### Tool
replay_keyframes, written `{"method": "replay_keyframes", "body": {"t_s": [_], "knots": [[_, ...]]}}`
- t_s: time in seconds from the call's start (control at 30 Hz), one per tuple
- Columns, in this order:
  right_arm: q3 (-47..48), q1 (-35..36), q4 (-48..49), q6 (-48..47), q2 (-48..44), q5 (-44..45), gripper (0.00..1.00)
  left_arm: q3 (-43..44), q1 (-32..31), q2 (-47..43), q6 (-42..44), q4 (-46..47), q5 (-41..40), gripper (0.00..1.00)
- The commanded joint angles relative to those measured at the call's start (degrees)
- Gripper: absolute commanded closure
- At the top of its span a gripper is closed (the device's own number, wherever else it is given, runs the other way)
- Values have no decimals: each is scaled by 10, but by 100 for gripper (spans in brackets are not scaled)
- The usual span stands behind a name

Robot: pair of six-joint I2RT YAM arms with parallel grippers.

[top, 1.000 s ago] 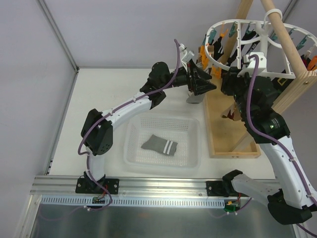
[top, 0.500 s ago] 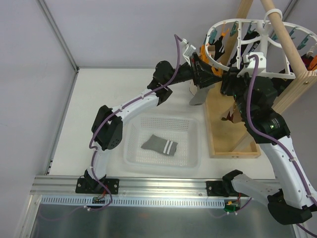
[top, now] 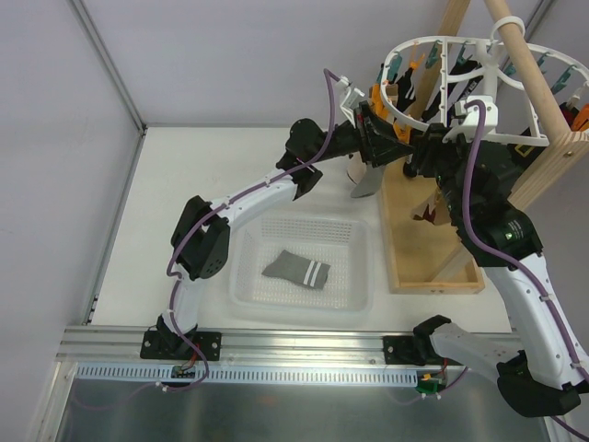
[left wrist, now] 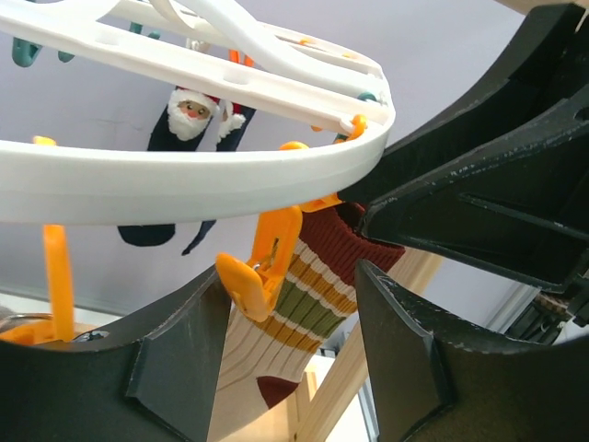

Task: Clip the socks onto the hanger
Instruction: Open the clamp at the hanger.

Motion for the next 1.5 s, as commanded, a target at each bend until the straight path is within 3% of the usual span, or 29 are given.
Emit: {"method": "replay_keyframes", "body": {"t_s": [0.0, 0.2, 0.3, 0.47, 0.57, 0.73, 0.83, 1.07, 1.47], "knots": [[28, -3, 22, 8, -1, -1, 62, -9, -5, -6, -3, 47, -1, 45], [29, -3, 19, 9, 1, -2, 62, -18, -7, -8, -4, 48, -8, 46], [29, -3, 20, 8, 0, -1, 63, -20, -7, -11, 0, 49, -10, 54], [31, -4, 18, 11, -2, -3, 63, -28, -7, -18, 6, 48, -22, 80], [38, -4, 6, 30, -3, -2, 52, -50, -7, -32, 10, 48, -36, 92], [63, -4, -32, 70, -4, -44, 41, -115, -19, -93, 63, 43, -91, 100], [75, -4, -43, 96, -5, -80, 41, -164, -38, -133, 122, 28, -138, 100], [92, -3, -74, 119, 11, -132, 41, -191, -82, -177, 208, -5, -209, 100], [102, -3, -115, 104, 19, -118, 34, -193, -88, -190, 214, -20, -226, 100]]}}
